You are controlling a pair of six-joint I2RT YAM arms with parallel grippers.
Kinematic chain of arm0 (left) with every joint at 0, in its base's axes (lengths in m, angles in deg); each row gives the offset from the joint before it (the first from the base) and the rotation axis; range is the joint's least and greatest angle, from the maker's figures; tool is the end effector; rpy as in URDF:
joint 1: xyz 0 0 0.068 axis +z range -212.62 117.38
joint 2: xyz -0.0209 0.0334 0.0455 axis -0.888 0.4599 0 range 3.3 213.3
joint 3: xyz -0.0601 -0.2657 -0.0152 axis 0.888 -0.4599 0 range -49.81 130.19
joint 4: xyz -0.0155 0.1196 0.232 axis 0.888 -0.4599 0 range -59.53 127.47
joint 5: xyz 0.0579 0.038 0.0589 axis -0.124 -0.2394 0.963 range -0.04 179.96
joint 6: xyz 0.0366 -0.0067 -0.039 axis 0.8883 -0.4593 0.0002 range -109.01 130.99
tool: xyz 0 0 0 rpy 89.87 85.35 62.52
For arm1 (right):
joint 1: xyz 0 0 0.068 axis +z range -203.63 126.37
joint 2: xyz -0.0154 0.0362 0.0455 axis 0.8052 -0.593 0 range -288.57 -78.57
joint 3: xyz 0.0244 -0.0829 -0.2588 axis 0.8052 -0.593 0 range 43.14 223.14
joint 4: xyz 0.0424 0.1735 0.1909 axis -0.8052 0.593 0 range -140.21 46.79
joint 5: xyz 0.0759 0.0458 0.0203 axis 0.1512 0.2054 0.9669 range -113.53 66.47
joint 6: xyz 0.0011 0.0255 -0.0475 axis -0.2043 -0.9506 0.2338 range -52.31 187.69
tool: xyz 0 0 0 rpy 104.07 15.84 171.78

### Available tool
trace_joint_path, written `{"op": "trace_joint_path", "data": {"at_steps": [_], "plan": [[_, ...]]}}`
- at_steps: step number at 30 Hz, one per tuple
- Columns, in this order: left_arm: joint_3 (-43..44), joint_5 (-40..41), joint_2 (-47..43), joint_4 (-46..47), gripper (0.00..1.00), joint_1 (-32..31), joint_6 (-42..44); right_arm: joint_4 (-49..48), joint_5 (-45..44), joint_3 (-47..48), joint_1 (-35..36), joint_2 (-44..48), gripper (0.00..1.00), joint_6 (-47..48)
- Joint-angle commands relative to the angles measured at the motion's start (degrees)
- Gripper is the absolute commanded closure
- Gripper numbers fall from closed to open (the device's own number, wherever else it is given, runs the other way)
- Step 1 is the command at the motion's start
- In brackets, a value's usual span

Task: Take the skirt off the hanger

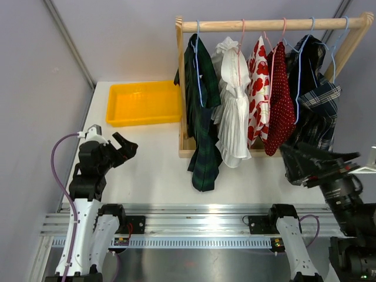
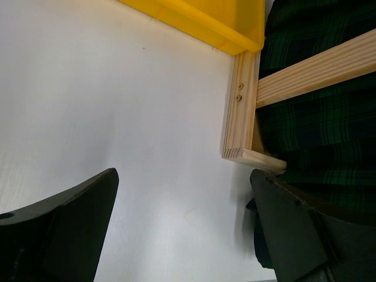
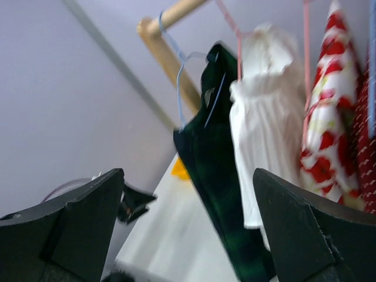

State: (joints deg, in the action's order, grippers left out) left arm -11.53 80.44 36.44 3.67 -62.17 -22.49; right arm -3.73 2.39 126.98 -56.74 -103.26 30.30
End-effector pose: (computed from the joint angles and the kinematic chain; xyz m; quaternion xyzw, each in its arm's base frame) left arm 0.1334 -0.0050 0.2872 -0.2096 0.8322 -0.2130 0.4671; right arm -0.0415 0.0177 0.4881 0.0465 0.6318 0.3581 0.6859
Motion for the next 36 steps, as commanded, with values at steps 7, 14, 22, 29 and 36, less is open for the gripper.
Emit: {"op": "trace_joint_path", "data": {"at_steps": [7, 14, 22, 29, 36], "plan": [[2.59, -0.67, 1.05, 1.19, 0.01, -0.10, 3.68, 6.68, -33.98, 30.46, -0.14, -32.38, 0.00, 14.88], [2.32, -1.91, 0.60, 1.90, 0.01, -0.01, 4.29, 4.77, -43.04, 40.62, -0.22, -47.36, 0.01, 22.87], [2.59, -4.19, 2.19, 1.90, 0.01, -0.10, 4.73, 5.11, -53.59, 46.68, -1.54, -56.52, 0.01, 25.70], [2.50, -5.16, 1.83, 2.34, 0.01, -0.10, 4.91, 5.11, -54.74, 44.76, -4.09, -58.19, 0.03, 23.86], [2.32, -5.33, 2.45, 2.51, 0.01, -0.01, 4.91, 2.65, -49.57, 37.46, -6.29, -57.75, 0.08, 21.66]]}}
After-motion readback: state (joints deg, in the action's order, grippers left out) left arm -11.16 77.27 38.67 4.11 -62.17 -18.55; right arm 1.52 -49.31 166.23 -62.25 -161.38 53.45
